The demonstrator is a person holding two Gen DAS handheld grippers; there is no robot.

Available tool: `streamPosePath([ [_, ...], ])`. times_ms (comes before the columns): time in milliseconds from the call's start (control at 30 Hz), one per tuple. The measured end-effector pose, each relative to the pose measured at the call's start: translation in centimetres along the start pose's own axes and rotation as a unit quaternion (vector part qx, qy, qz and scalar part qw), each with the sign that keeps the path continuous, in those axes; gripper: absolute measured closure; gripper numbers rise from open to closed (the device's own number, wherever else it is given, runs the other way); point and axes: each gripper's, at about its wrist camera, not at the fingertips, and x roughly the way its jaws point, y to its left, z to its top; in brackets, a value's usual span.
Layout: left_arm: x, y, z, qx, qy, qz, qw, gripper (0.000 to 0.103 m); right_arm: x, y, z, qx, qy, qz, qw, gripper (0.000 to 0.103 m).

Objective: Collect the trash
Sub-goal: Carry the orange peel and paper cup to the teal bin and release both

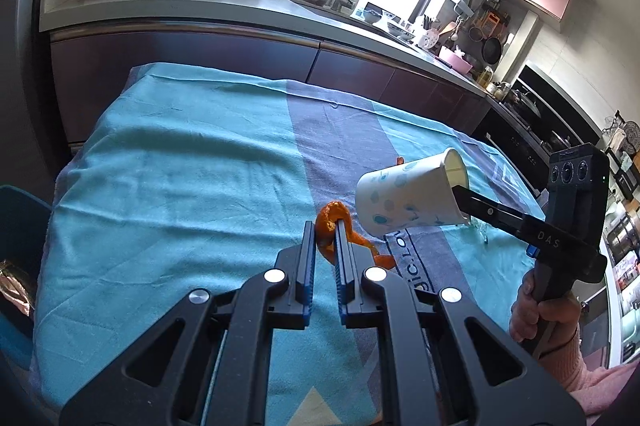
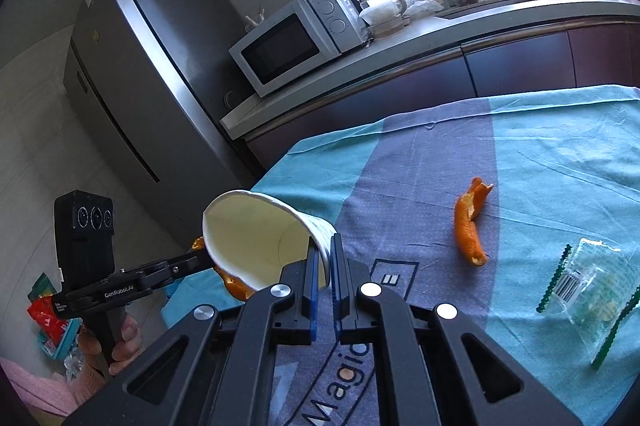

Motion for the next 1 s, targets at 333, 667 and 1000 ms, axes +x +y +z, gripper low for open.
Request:
streamPosePath([
  [333,-3.2,1.7,-1.5,-0.021,-0.016,0.016,0.9995,0.094,1.8,2.4,-0.5,-0.017,0.019,0.023,0.999,0.098],
  [667,-5.8,3.1,-2.3,-0.037,-0.029,0.037,0.9982,0.094,3.7,4.6,-0.8,-0.029,0.038,0.046,0.998,0.098],
  [1000,-8.6,5.2,-2.7,-0.056,-0.048,0.059,0.9955,0.094,5.7,7.1,-0.7,-0.049,0.055,0.067,0.995,0.098],
])
